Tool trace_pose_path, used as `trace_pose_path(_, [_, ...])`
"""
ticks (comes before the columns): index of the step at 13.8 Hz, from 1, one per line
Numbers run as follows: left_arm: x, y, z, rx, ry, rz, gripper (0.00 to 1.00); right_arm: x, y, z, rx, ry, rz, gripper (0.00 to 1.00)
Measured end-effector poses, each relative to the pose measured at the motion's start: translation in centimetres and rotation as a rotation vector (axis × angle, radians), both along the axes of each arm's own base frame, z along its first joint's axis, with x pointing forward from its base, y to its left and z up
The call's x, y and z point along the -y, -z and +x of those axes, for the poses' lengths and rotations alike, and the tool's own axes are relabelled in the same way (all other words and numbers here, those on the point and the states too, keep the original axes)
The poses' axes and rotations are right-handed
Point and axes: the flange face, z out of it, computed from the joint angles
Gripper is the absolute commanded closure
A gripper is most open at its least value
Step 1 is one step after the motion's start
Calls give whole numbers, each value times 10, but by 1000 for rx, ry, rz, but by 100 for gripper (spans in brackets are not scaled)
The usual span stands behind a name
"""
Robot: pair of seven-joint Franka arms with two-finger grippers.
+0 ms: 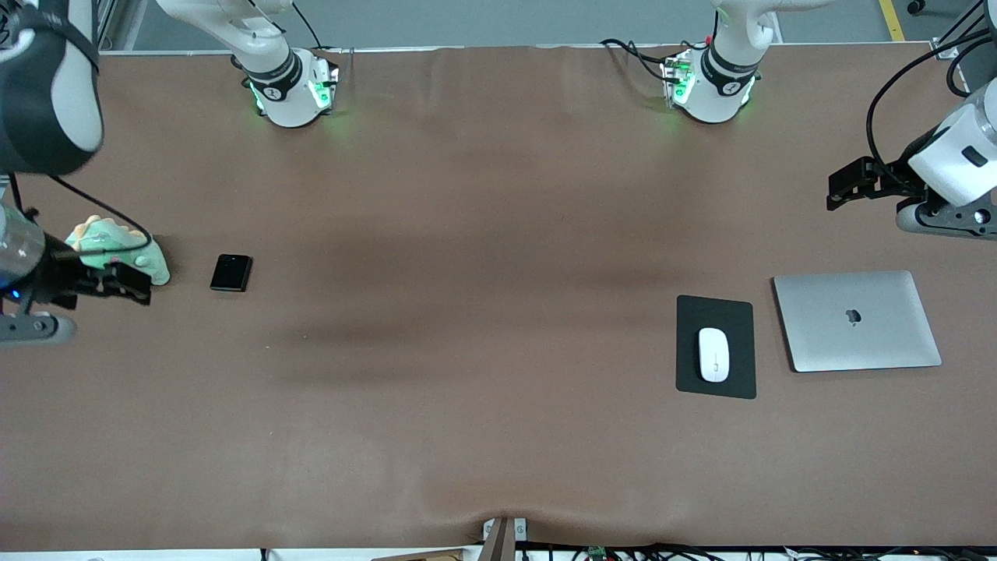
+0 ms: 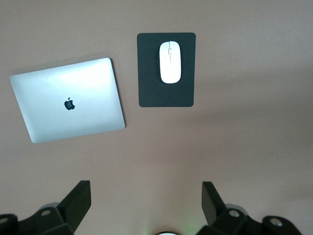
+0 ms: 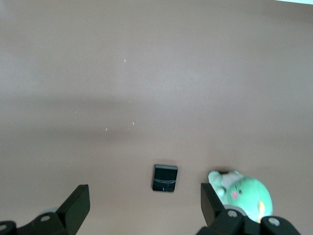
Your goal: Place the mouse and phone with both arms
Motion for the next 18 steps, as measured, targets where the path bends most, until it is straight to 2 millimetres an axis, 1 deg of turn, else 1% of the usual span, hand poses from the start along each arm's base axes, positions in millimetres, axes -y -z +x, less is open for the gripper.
trace_pose_path(2, [0, 0, 0, 0, 0, 0, 0, 7, -32, -23, 17, 11, 4, 0])
trace_pose_path(3, [0, 0, 0, 0, 0, 0, 0, 10, -44, -34, 25, 15, 6, 0])
trace_pose_path(5, [0, 0, 0, 0, 0, 0, 0, 19, -53, -55, 26, 27, 11, 0])
trace_pose_path(9, [0, 0, 0, 0, 0, 0, 0, 41, -64, -94, 23, 63, 21, 0])
trace_pose_path(11, [0, 0, 0, -1, 0, 0, 0, 56, -74, -112, 34, 87, 25, 0])
trace_pose_path(12, [0, 0, 0, -1, 0, 0, 0, 59, -79, -119, 35, 94, 27, 0])
trace_pose_path(14, [0, 0, 0, -1, 0, 0, 0, 59, -82, -125, 34, 95, 39, 0])
trace_pose_path(18, [0, 2, 1, -4, -1, 0, 0, 48, -57, -116, -2, 84, 113, 0])
